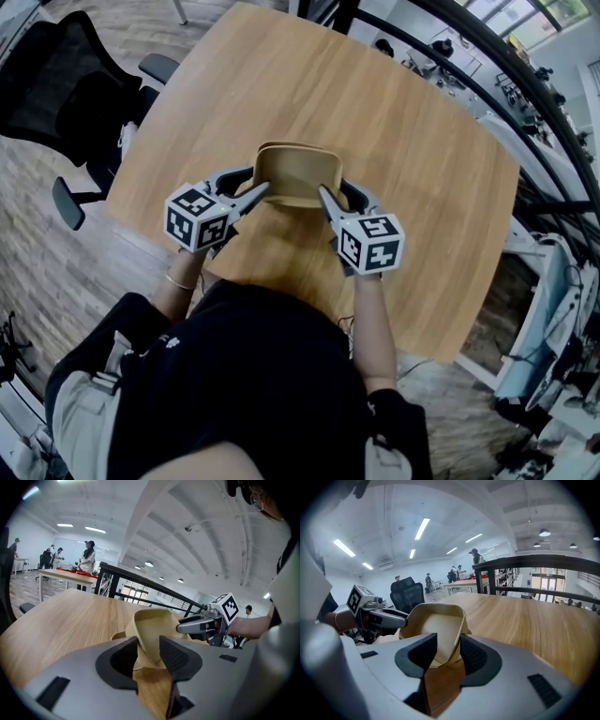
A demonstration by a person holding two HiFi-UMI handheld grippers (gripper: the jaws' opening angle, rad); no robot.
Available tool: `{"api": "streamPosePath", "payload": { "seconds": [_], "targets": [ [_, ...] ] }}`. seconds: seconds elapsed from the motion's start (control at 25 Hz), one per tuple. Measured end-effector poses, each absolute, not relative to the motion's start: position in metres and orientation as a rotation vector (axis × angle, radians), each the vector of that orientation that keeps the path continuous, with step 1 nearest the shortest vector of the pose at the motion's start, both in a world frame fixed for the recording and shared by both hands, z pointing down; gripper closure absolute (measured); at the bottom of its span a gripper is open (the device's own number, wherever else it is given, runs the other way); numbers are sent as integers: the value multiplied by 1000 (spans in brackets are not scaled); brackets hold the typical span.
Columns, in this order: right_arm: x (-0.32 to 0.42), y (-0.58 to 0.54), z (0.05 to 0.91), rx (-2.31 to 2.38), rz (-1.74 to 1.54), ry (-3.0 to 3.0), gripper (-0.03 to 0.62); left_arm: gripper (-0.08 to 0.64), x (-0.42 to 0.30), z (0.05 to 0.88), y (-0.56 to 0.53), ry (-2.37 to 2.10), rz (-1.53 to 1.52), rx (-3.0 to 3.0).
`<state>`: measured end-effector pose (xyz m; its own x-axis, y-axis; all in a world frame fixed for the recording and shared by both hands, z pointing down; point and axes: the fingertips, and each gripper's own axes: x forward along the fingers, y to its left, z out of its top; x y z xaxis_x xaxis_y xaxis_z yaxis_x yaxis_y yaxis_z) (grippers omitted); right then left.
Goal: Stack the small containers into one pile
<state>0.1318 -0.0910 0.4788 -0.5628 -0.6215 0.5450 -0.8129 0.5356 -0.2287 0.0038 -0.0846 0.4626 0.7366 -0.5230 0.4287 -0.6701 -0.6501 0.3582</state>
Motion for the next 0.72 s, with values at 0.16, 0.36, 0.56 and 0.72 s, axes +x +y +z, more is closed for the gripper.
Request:
{"api": "streamPosePath", "payload": {
  "seconds": [0.16, 0.36, 0.56, 0.72],
  "targets": [
    [129, -96, 483, 1160, 667, -2373, 434, 419, -1, 465, -91, -906, 351, 2420],
    [129, -100, 488, 1143, 687, -2361, 434, 419, 0, 470, -95, -907, 392, 2407],
    [130, -106, 493, 1130, 702, -2356, 434, 419, 0, 475, -100, -900, 398, 2392],
    [129, -110, 497, 1122, 709, -2355, 434, 419, 0, 478, -102, -900, 400, 2383]
  ]
}}
